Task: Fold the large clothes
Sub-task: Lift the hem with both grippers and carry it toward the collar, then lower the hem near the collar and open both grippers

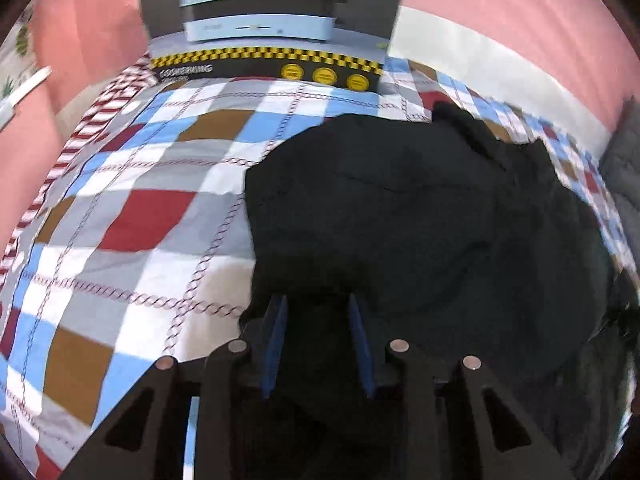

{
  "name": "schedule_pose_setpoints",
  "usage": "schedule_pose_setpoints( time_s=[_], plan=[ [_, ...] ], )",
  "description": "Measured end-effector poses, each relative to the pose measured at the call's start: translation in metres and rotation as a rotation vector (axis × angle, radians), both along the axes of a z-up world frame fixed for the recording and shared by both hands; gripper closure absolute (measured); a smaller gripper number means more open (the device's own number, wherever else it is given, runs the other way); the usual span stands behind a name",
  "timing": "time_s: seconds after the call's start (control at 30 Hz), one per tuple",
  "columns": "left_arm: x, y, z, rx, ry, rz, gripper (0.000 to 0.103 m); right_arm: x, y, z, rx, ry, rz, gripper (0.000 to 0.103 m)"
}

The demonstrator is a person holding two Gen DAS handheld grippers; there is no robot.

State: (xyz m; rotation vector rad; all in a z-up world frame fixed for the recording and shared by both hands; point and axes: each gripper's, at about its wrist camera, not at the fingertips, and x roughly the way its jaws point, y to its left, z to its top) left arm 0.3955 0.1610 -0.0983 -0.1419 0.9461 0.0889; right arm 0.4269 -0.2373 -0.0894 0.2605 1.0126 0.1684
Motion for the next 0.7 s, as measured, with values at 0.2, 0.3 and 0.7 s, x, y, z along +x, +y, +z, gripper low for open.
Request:
schedule_pose_setpoints(
  time_s=[0.2, 0.3, 0.7],
  plan=[
    [-0.005, -0.002, 0.012, 0.016, -0.022, 0.006, 0.070, -0.007, 0.001, 0.003, -0.079, 0.021, 0.032, 0.092],
    [-0.017, -0.003, 0.031, 0.099, -0.084, 0.013, 0.070, -0.022, 0.000, 0.032, -0.108, -0.105, -0.002, 0.088],
    [-0.020, -0.017, 0.025, 0.159, -0.028, -0.011, 0.070, -0.014, 0.011, 0.003, -0.143, -0.009, 0.053, 0.082]
  ],
)
